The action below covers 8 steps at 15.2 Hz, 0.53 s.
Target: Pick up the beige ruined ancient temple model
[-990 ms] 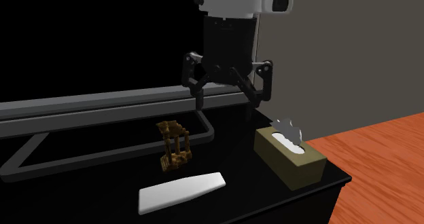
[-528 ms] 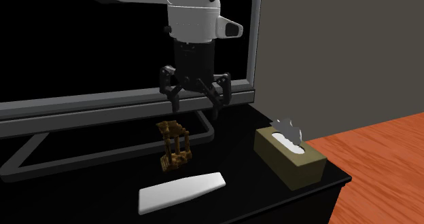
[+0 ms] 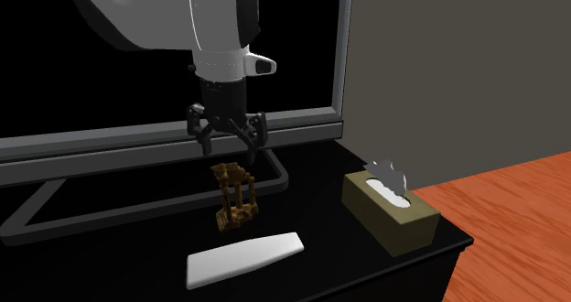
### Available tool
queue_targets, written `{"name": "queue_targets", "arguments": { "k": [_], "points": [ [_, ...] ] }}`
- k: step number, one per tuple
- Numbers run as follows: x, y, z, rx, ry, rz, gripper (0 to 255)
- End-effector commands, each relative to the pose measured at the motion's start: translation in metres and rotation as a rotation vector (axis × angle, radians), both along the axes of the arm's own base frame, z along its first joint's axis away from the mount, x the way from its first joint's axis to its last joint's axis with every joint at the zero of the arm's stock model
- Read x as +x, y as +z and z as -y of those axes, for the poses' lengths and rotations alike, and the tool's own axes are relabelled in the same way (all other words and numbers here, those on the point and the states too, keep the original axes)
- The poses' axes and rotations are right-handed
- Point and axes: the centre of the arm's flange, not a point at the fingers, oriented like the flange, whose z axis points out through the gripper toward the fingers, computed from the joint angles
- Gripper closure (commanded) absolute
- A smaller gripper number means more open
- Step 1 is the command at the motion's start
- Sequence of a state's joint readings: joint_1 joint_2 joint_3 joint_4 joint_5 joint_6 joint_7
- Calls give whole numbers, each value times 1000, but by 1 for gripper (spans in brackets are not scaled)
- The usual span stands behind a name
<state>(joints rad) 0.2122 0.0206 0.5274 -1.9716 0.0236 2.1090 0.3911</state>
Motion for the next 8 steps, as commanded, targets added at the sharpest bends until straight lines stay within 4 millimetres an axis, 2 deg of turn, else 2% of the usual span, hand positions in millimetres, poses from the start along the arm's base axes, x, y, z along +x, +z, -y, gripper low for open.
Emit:
{"name": "queue_targets", "arguments": {
  "k": [1,8],
  "points": [
    [3,-5,-18,1,8,-1,0],
    [3,-45,-18,1,8,-1,0]
  ]
}}
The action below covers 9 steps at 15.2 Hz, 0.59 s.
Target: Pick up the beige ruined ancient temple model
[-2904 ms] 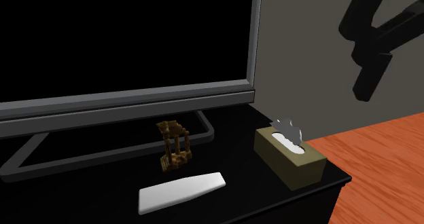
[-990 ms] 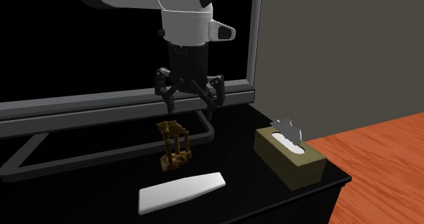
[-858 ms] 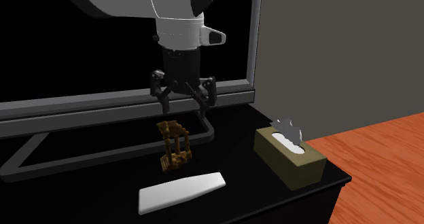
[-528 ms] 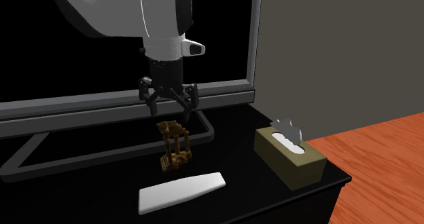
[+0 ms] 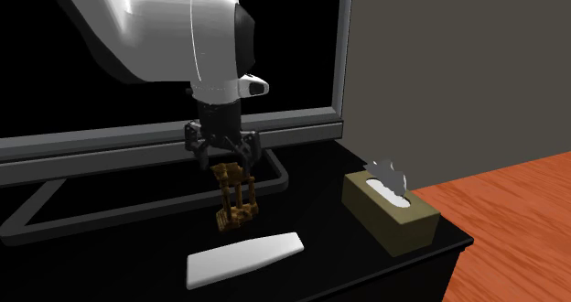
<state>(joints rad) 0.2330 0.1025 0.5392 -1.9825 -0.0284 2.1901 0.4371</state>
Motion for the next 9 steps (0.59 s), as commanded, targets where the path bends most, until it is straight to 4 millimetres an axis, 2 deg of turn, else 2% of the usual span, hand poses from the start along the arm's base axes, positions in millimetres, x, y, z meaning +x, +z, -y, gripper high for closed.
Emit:
{"name": "queue_targets", "arguments": {
  "k": [1,2,3,9],
  "points": [
    [0,-7,0,0,0,0,0],
    [0,-7,0,0,0,0,0],
    [1,-7,0,1,0,0,255],
    [1,-6,0,0,0,0,255]
  ]
}}
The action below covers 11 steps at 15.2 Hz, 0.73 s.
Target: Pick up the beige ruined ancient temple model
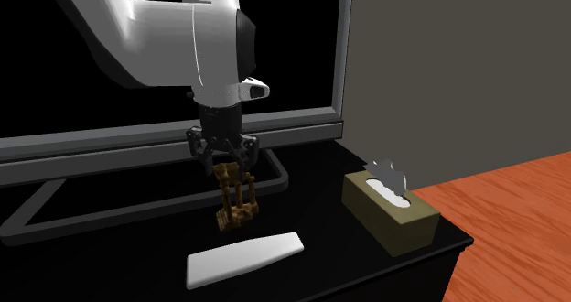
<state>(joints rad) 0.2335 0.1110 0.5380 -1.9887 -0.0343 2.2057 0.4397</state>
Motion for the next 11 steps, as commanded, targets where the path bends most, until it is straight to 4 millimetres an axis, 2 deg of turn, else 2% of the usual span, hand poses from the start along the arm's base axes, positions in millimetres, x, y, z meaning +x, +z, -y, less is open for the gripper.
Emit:
{"name": "queue_targets", "arguments": {
  "k": [1,3,11],
  "points": [
    [0,-1,0,-1,1,-1,255],
    [-1,-1,0,-1,1,-1,255],
    [-1,41,0,-1,1,-1,255]
  ]
}}
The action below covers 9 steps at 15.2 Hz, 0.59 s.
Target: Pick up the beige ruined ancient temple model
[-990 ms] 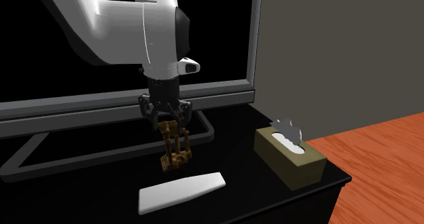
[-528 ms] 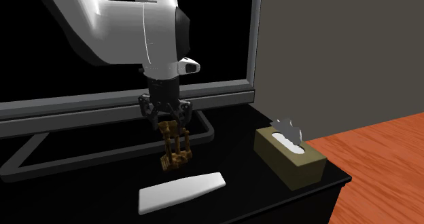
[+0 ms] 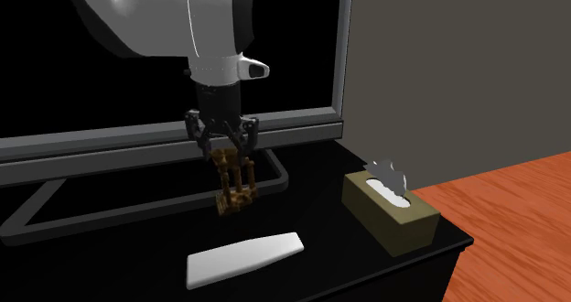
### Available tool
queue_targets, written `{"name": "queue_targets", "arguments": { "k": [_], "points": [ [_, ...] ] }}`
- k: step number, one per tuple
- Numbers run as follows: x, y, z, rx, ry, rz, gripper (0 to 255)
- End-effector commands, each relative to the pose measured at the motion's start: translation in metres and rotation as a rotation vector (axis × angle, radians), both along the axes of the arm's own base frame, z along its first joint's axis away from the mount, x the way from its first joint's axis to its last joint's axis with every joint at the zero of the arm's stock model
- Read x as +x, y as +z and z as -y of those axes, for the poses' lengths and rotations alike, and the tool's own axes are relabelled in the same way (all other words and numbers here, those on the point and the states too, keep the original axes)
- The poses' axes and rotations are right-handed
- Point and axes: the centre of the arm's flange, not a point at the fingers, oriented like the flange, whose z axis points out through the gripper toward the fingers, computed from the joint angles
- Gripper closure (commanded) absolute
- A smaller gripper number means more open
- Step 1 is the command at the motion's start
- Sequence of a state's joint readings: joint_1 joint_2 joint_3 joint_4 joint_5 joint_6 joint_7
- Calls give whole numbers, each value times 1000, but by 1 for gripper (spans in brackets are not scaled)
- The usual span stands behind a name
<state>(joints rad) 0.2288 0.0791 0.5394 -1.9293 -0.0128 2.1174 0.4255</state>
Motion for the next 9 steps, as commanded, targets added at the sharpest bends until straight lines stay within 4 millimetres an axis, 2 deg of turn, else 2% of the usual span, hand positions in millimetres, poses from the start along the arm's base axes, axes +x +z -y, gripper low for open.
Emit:
{"name": "queue_targets", "arguments": {
  "k": [1,7,9],
  "points": [
    [-1,11,0,0,0,0,255],
    [-1,42,0,0,0,0,255],
    [-1,43,0,0,0,0,255]
  ]
}}
